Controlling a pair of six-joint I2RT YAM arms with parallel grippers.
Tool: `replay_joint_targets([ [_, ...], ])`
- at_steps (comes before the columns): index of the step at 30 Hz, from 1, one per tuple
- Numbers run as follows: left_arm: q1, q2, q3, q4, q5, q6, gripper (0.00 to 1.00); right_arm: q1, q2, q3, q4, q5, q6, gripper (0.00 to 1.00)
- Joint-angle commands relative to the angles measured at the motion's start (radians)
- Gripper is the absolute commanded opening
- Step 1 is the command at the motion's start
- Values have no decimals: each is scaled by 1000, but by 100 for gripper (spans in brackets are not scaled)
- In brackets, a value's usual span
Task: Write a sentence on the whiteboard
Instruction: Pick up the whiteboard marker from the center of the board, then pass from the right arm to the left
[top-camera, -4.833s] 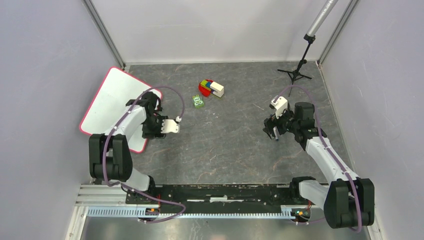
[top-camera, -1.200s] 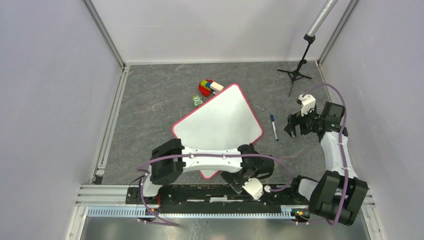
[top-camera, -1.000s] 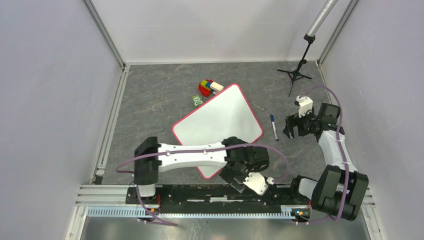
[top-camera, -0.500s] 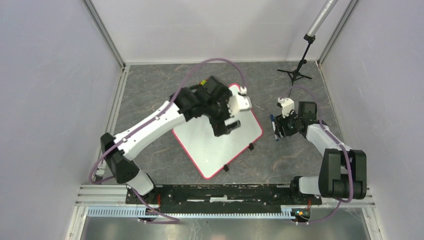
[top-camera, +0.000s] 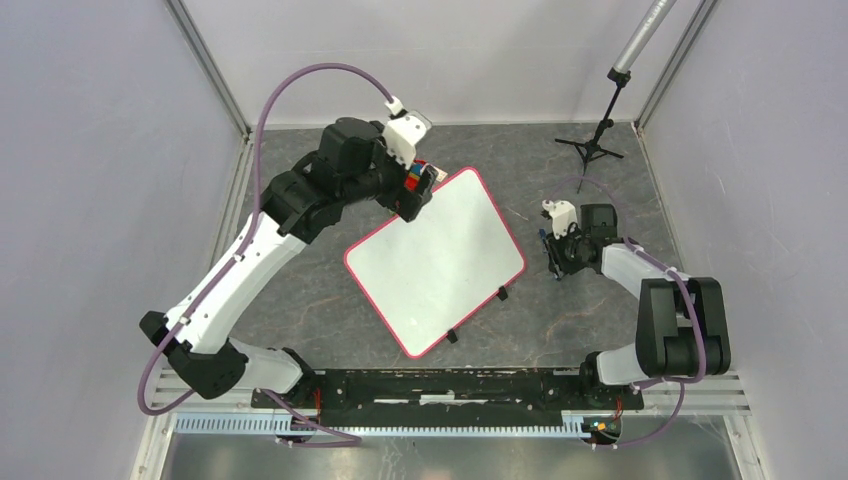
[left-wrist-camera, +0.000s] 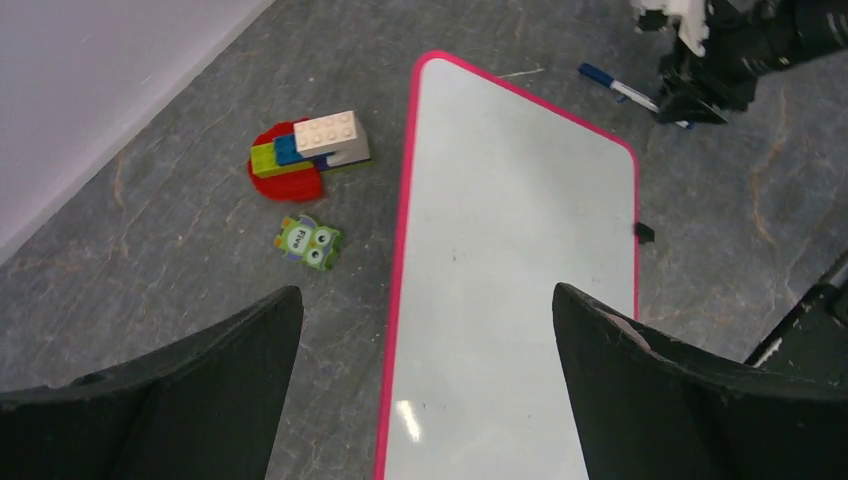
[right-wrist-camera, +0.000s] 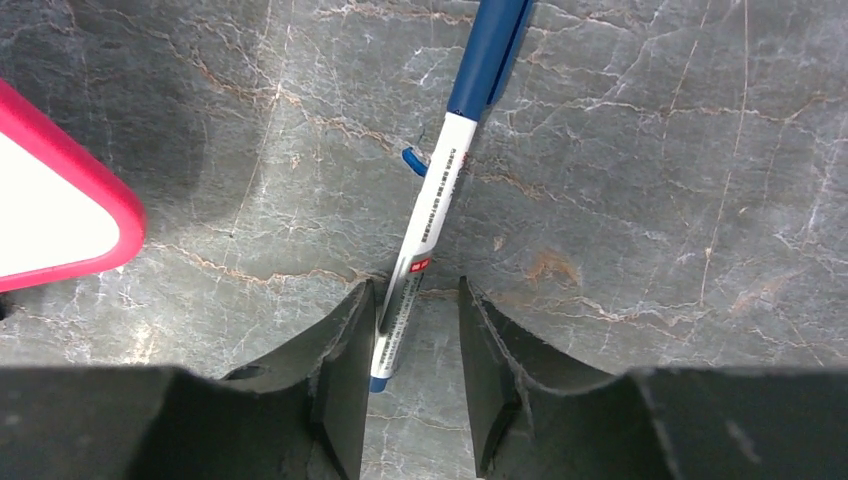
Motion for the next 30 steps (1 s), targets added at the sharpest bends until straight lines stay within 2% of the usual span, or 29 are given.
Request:
replay_joint_targets([
  [1, 70, -26, 15, 53, -14, -132, 100, 22, 33, -15, 27, 75, -9, 38],
  [6, 113, -32, 13, 46, 78, -139, 100, 10, 5, 17, -31, 72, -52, 11],
  [9, 126, -29, 21, 20, 161, -123, 100, -27, -48, 73, -92, 24, -82, 0],
  [14, 128, -17, 85, -62, 334, -10, 100, -40, -174, 236, -225, -103, -163, 0],
  [16, 128, -18, 110, -109, 439, 68, 100, -39, -218, 332, -317, -237, -206, 0],
  [21, 128, -10, 140, -166, 590, 145, 100, -9, -229, 521, -528, -495, -223, 0],
  [25, 127, -52, 102, -166, 708, 277, 99, 66, -250, 556, -634, -675, -242, 0],
  [30, 103, -50, 79, -207, 769, 421, 96, 189, -289, 535, -686, -754, -238, 0],
])
